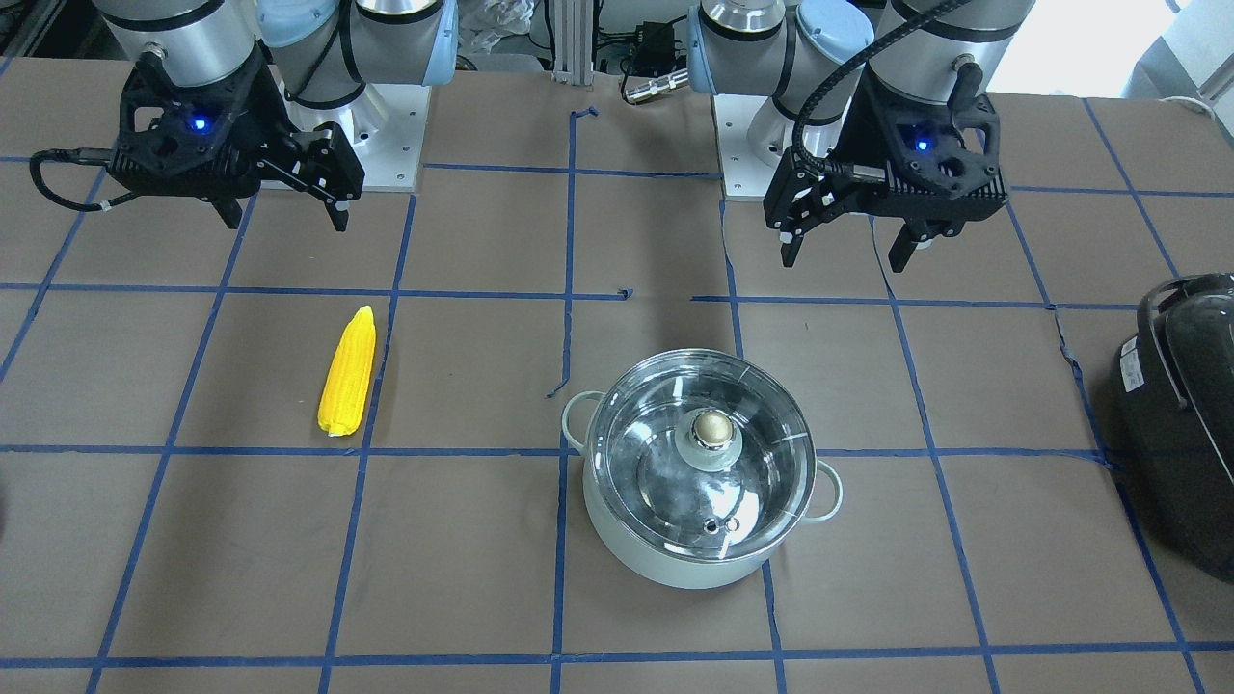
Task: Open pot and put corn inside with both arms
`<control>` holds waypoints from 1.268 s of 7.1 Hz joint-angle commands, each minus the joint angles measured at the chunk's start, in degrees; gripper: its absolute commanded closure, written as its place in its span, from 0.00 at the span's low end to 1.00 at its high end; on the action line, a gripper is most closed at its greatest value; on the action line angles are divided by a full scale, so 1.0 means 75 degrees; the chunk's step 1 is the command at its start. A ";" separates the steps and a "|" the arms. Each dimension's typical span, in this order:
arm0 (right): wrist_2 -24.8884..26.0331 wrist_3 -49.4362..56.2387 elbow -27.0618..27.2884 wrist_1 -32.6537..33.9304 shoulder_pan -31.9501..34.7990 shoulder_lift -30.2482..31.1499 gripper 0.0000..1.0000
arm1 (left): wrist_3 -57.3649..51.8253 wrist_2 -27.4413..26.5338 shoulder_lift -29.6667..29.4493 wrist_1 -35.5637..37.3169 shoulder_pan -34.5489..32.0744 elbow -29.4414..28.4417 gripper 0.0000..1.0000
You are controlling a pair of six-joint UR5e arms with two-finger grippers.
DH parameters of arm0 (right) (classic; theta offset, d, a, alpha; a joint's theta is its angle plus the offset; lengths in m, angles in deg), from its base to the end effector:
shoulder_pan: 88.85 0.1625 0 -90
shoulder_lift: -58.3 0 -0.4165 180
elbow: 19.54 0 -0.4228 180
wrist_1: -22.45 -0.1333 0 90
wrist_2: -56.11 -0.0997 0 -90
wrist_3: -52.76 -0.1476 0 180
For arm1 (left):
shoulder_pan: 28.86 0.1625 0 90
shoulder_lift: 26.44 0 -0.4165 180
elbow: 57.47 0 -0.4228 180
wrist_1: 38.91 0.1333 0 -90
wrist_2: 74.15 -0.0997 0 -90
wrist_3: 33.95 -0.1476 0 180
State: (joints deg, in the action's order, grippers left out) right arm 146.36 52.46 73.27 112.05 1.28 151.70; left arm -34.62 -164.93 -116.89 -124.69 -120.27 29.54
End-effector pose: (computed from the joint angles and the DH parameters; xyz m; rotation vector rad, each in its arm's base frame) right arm 0.1338 -0.4980 0.4354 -0.0047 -3.1372 0.0052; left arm -0.1446 -0.5386 0.4629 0.0554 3.1228 -0.1846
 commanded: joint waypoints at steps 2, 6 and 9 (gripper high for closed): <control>-0.0009 -0.0030 0.0000 0.0017 0.0005 -0.0009 0.00 | -0.0004 -0.0001 0.0013 0.0012 0.0000 0.0000 0.00; 0.0085 -0.0042 0.0023 -0.0660 -0.0041 -0.0055 0.00 | 0.0101 -0.0001 -0.0115 0.0012 0.0000 0.0012 0.00; -0.0021 -0.0113 0.1131 0.0920 -0.0392 -0.0569 0.03 | 0.0114 0.0011 -0.0209 0.0129 0.0000 0.0024 0.00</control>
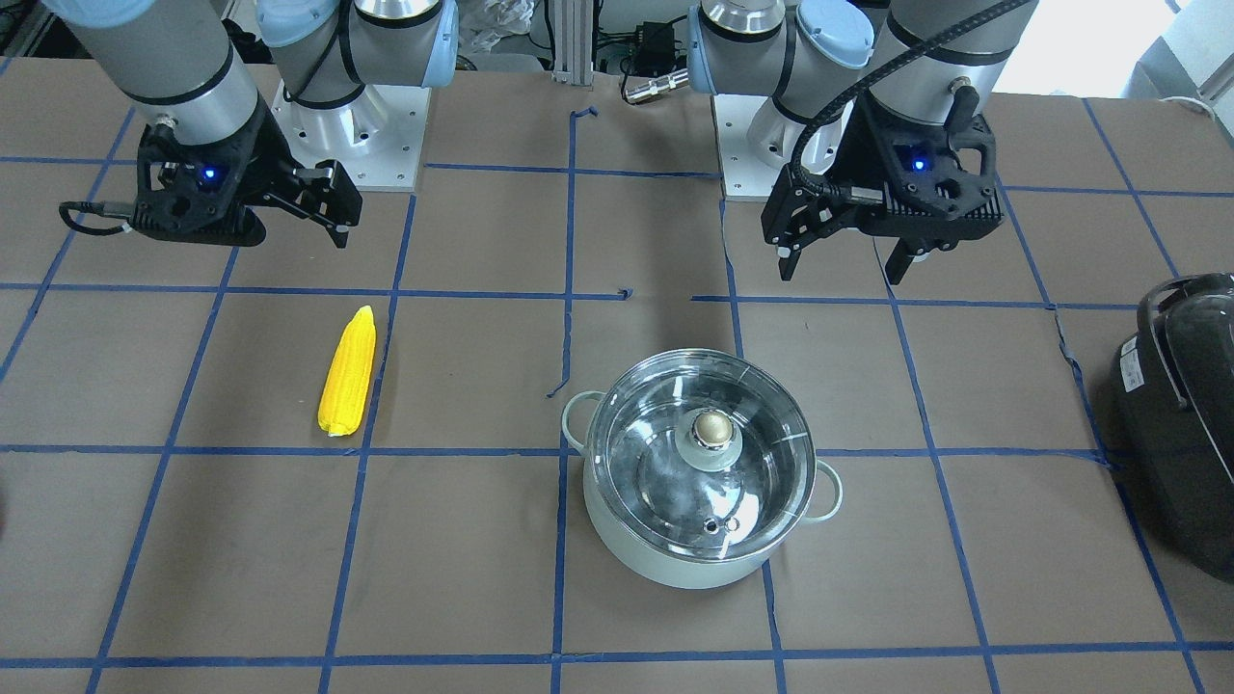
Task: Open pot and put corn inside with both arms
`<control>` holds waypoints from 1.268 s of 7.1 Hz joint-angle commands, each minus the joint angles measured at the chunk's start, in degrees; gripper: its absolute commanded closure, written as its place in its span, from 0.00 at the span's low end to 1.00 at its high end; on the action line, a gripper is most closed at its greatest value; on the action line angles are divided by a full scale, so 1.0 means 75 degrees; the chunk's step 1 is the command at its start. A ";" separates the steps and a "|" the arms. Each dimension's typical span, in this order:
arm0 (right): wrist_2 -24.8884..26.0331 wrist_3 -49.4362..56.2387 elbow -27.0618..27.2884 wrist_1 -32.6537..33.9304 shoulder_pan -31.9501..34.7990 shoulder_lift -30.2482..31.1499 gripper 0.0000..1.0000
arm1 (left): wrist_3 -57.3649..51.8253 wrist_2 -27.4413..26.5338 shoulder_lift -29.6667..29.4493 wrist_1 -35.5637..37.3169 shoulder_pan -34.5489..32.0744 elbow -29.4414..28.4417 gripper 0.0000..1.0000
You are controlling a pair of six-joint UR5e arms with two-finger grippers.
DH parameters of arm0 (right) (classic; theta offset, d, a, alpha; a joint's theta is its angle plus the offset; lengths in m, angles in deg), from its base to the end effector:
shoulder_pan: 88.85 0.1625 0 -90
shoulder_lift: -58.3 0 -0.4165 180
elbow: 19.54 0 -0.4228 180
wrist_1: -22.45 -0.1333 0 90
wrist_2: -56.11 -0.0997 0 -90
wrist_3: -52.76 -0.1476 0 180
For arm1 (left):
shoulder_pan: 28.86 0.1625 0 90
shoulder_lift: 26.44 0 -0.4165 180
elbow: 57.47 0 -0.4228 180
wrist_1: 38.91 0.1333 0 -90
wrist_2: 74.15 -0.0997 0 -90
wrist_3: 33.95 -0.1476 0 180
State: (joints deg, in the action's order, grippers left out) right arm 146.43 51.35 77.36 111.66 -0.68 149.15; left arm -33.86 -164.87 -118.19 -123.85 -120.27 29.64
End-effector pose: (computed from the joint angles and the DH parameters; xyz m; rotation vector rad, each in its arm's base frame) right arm 0.1166 -0.4997 0.3760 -0.0880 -3.1296 -0.1871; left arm -0.1450 -0.5471 0.4513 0.0349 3.1257 -0.1695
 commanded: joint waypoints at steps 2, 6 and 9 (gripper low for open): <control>-0.0030 0.0070 0.1758 0.2350 -0.0155 -0.0254 0.00 | 0.1315 -0.0080 -0.0490 0.0401 -0.0476 -0.0106 0.00; 0.0052 0.0106 0.2795 0.4077 -0.0132 -0.1015 0.00 | 0.1664 -0.0069 -0.1861 0.1995 -0.1078 -0.0096 0.00; 0.0087 0.0316 0.2795 0.4474 -0.0143 -0.1705 0.00 | 0.1549 -0.0080 -0.2344 0.2230 -0.1090 0.0149 0.00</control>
State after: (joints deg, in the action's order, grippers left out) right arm 146.89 53.31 98.40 143.56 -1.73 138.57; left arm -21.79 -165.46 -134.44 -108.32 -128.41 29.64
